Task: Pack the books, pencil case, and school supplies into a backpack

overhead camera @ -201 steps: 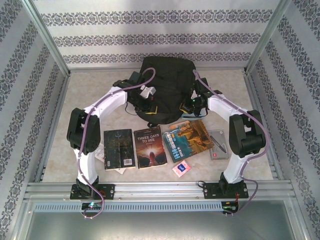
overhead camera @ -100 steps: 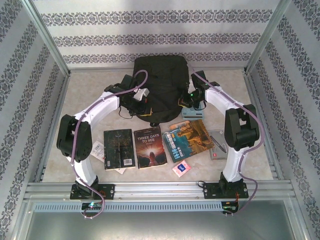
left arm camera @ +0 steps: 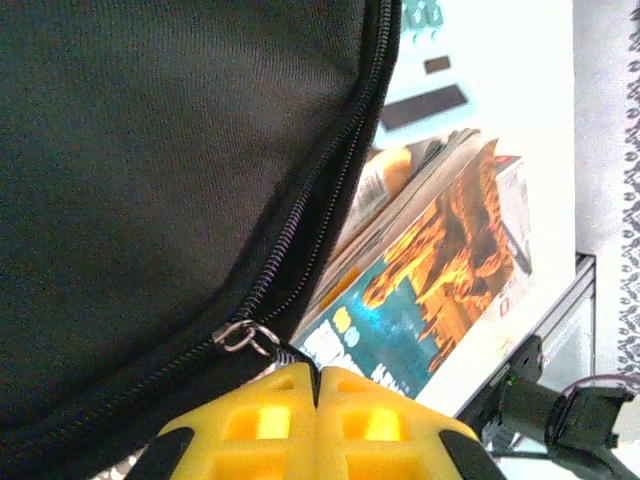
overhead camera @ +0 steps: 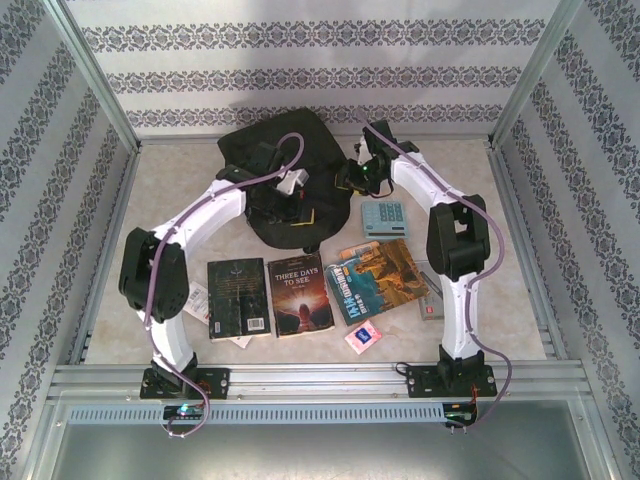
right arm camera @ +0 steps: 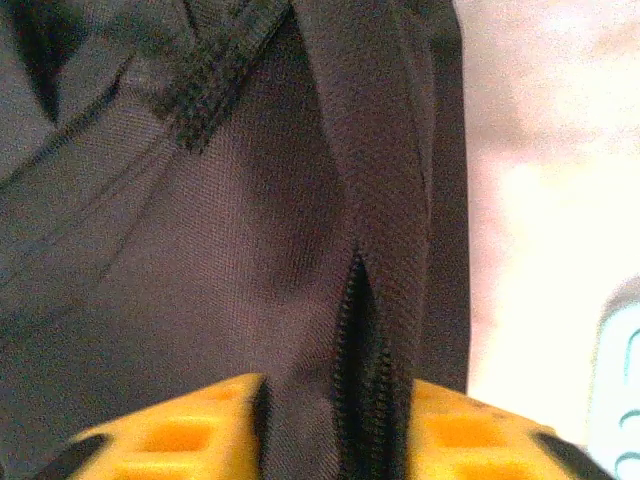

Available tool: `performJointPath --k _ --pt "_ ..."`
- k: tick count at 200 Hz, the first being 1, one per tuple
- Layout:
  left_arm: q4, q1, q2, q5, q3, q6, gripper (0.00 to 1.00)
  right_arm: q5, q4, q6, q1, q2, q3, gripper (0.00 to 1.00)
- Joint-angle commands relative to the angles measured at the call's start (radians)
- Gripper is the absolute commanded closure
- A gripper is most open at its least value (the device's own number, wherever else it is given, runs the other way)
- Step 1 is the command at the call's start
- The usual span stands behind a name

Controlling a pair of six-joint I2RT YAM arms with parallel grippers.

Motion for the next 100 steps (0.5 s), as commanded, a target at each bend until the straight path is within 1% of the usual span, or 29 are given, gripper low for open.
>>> performJointPath --k 1,17,24,33,53,72,85,100 --pt "0.042 -0.01 0.071 0.059 0.094 -0.042 1.0 0.085 -0.034 0.037 -0.019 -0.039 0.068 0.49" --pt "0.07 -0.01 0.118 0.098 0.143 -0.073 1.0 0.159 -0.05 0.057 -0.015 -0.114 0.032 0.39" --pt "0.086 -0.01 0.133 0.116 0.155 -0.091 1.0 0.189 -0.064 0.078 -0.015 -0.145 0.011 0.38" --pt "0.116 -0.01 0.149 0.14 0.166 -0.114 1.0 0.197 -0.069 0.117 -0.015 -0.185 -0.031 0.37" --pt "0.175 -0.011 0.177 0.196 0.168 -0.165 1.0 0.194 -0.067 0.214 -0.02 -0.266 -0.145 0.41" --pt "0.203 -0.012 0.19 0.222 0.159 -0.196 1.0 0.189 -0.06 0.297 -0.013 -0.319 -0.245 0.45" --pt "0.215 -0.013 0.19 0.234 0.147 -0.209 1.0 0.187 -0.072 0.345 0.004 -0.327 -0.278 0.46" --pt "0.22 -0.013 0.188 0.241 0.135 -0.217 1.0 0.176 -0.092 0.396 0.027 -0.309 -0.276 0.46"
